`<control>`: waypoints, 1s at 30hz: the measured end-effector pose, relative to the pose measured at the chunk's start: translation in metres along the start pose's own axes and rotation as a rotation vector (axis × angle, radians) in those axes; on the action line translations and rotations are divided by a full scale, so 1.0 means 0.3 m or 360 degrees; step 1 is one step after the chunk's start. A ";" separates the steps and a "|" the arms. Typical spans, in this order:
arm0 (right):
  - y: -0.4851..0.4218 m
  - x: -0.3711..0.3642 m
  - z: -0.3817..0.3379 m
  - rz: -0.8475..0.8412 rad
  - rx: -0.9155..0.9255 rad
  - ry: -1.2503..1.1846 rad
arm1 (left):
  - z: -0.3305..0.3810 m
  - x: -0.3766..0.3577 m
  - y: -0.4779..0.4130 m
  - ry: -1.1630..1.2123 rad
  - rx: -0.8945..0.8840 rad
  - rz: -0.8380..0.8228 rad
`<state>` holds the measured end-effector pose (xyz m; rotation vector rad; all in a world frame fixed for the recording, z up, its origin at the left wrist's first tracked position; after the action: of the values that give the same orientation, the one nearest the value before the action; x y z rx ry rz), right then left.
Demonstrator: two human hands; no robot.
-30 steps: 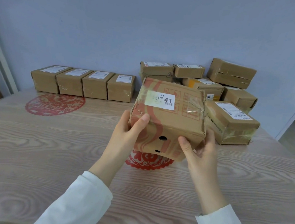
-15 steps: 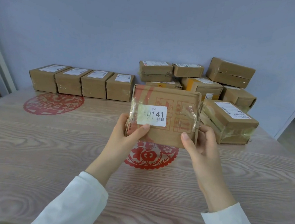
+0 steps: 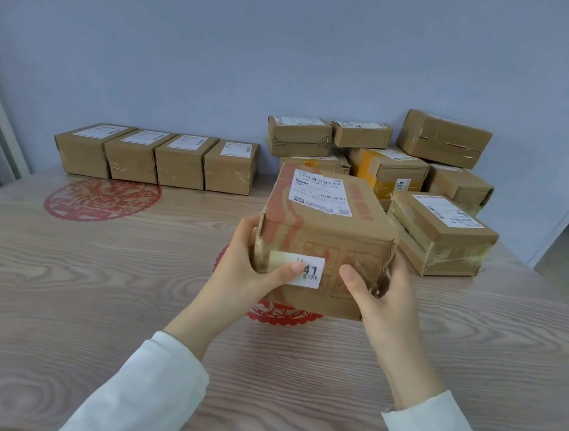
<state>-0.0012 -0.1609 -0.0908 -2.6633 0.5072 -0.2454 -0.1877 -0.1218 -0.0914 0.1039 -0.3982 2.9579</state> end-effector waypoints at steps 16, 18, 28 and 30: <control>0.004 -0.004 0.009 0.0033 0.0037 -0.0254 | -0.019 0.014 -0.008 0.0135 0.0006 0.0075; 0.007 -0.007 0.003 0.0014 0.0052 -0.0269 | -0.012 0.016 -0.007 0.0129 0.0010 0.0078; 0.004 0.005 0.016 -0.0035 0.0064 -0.0260 | 0.056 0.022 -0.021 -0.0032 -0.0166 -0.0048; 0.007 0.010 0.021 0.0020 0.0010 -0.0392 | 0.058 0.024 -0.026 -0.0052 -0.0201 -0.0091</control>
<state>0.0026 -0.1616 -0.0970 -2.6341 0.4424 0.0843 -0.1927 -0.1181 -0.0720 0.1464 -0.5748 2.8695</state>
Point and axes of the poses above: each hand's wrist, its own y-axis away from the middle knuckle, its own x-axis out of the back of the hand, z = x × y, the point moved 9 cm from there along -y, towards the middle knuckle, and after that the axes turned 3 degrees about z, right-handed, at the moved point
